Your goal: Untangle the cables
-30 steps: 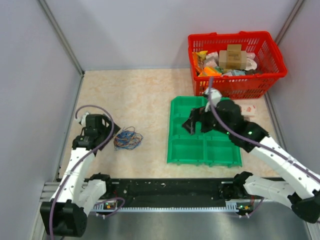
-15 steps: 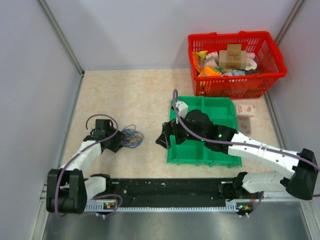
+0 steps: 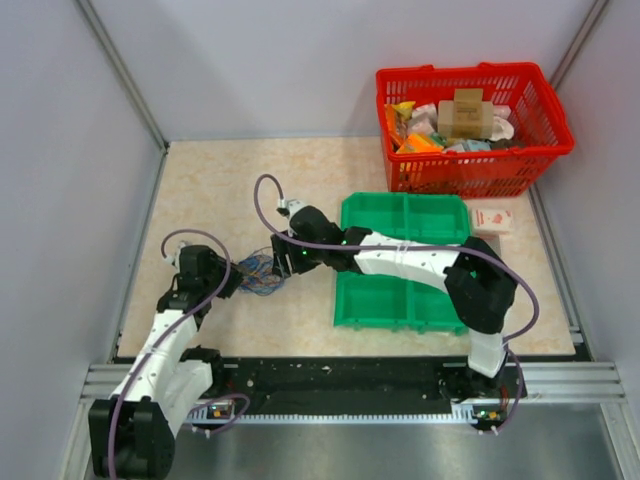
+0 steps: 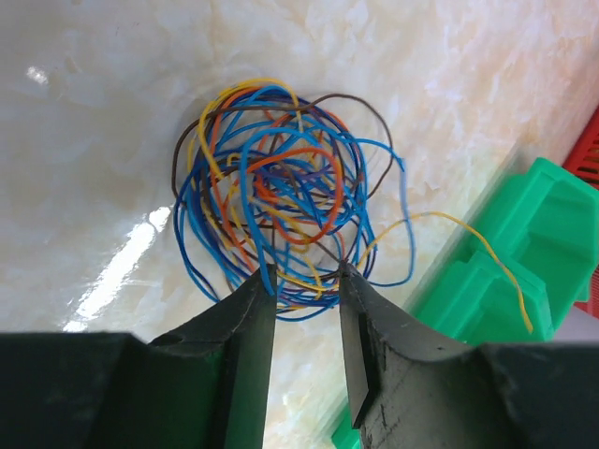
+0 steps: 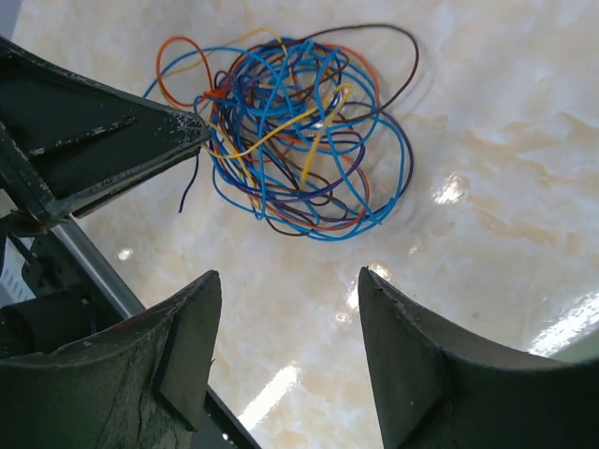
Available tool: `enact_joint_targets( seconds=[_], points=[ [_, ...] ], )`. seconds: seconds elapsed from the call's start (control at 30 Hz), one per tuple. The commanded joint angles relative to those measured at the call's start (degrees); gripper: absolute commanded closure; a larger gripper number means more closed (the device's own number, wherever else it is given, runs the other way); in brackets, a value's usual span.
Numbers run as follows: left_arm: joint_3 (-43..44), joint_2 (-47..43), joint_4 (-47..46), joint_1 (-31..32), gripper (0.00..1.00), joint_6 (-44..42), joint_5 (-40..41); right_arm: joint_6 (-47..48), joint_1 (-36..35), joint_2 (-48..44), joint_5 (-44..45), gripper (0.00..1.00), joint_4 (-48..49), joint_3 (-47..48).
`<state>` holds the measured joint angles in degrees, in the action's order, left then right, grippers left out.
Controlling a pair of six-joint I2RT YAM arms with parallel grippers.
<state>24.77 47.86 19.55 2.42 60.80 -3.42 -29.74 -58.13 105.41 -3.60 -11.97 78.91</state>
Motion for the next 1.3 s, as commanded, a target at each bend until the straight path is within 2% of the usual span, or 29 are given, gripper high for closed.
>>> enact_joint_targets(
  seconds=[0.0,0.23,0.43,0.53,0.63,0.67,0.83,1.03,1.1,1.23,1.27],
  points=[
    [-1.66,0.39,-1.18,-0.31,0.63,-0.77,-1.67,-2.69,-1.37,1.73,-1.33,0.4,1.24,4.23],
    [-1.57,1.54,-1.89,-0.31,0.64,-1.47,-3.08,-5.16,-1.37,4.81,3.42,0.39,-2.09,6.69],
    [-2.63,1.1,-2.24,-0.31,0.54,-1.82,-3.87,-8.92,-1.37,5.16,9.82,0.4,-1.75,8.45],
    [-2.8,1.54,-2.33,-0.31,0.44,-2.26,-3.7,-9.29,-1.37,6.3,11.15,0.43,-2.7,10.9],
    [-2.63,1.89,-2.32,-0.31,0.37,-2.61,-3.61,-10.25,-1.37,8.85,10.37,0.59,-6.57,14.33],
    [-2.63,1.98,-2.41,-0.31,0.36,-2.61,-3.7,-11.04,-1.46,9.37,9.49,0.61,-6.84,14.42],
    [-2.27,2.24,-3.03,-0.22,0.36,-2.7,-3.96,-12.63,-1.64,10.26,7.55,0.62,-7.19,12.85],
    [-2.89,5.75,-7.06,-0.31,0.41,-3.05,-4.66,-12.63,-3.04,10.26,6.32,0.62,-7.19,12.14],
    [-2.45,8.29,-7.51,-0.31,0.42,-2.96,-3.44,-12.8,-3.13,10.7,5.88,0.7,-7.1,12.14],
    [-1.31,12.17,-8.65,-0.31,0.44,-3.05,-4.13,-13.07,-3.22,10.79,5.53,0.71,-7.11,11.7],
    [-1.31,12.52,-9.17,-0.31,0.44,-2.88,-4.49,-13.15,-3.22,10.87,5.36,0.76,-7.02,11.53]
  ],
)
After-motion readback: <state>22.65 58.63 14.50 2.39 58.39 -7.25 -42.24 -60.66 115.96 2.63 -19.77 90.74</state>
